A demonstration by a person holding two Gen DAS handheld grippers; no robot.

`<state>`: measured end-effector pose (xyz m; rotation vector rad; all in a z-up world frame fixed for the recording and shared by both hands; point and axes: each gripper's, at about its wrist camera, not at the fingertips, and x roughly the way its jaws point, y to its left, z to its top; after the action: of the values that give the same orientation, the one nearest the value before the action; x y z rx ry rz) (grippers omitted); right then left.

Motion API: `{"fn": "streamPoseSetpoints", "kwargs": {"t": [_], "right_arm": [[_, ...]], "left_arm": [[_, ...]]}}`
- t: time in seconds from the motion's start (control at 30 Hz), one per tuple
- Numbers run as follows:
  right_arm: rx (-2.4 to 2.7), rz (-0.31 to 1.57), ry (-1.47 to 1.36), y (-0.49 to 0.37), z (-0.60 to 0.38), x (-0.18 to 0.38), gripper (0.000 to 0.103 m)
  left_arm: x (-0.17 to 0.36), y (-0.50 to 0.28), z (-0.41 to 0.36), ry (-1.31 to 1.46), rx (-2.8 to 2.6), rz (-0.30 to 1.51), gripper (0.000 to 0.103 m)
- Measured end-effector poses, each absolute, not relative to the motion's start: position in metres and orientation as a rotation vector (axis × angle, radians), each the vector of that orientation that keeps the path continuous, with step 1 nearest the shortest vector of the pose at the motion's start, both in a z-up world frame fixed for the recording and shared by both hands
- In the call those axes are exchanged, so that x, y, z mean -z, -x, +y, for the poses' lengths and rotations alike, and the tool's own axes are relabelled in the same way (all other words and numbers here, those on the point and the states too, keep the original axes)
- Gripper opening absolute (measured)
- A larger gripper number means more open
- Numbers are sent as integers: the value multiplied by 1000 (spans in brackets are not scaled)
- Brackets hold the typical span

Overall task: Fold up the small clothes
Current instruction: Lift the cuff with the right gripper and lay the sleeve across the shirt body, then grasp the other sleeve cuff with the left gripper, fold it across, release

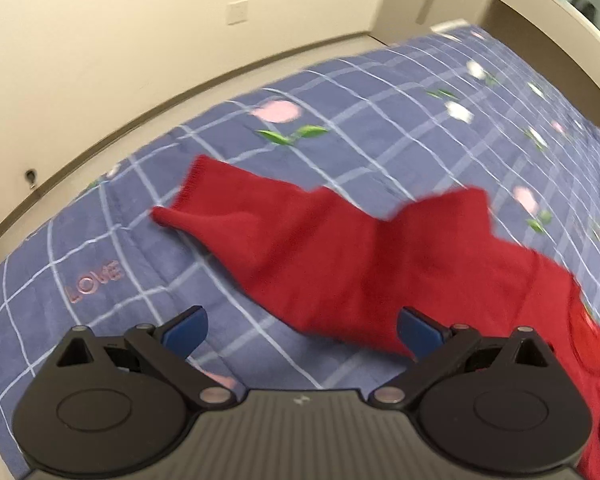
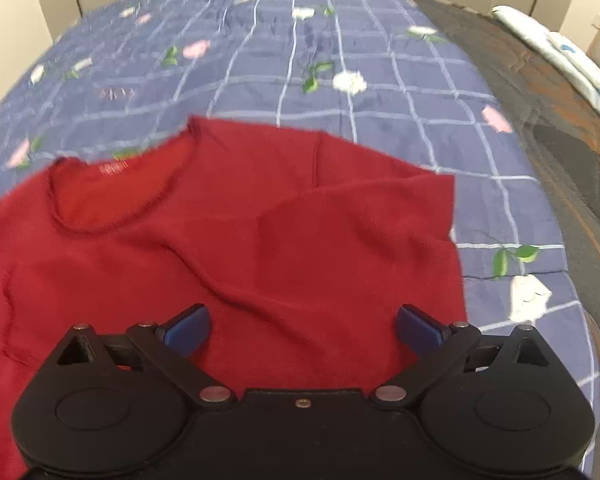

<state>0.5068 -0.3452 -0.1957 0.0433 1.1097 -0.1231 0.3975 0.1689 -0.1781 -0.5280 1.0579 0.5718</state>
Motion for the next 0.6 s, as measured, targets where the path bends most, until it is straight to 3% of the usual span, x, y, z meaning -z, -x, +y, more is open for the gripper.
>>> {"fn": "streamPoseSetpoints", "kwargs": {"t": [0.2,0.3,0.4,0.47,0.57,0.6], "right_arm": [[61,1098,-24,-451,-312,158,102],[42,1130,-23,-422,-299,150,102],[28,1170,-32,-397,-288,148,102],[19,1195,-33,-385,-282,149,102],[14,1217,-36,-371,-274,151,102],[15,1220,-38,-368,-272,151,102]], "left_arm": [[199,-394,215,564,-700,1013,102],[207,-394,239,624,-734,965,91],[217,-398,258,705,-762,940,63],[222,-399,267,750,-776,938,26],[219,-399,269,758,-780,914,5],[214,-396,267,750,-769,898,5]]}}
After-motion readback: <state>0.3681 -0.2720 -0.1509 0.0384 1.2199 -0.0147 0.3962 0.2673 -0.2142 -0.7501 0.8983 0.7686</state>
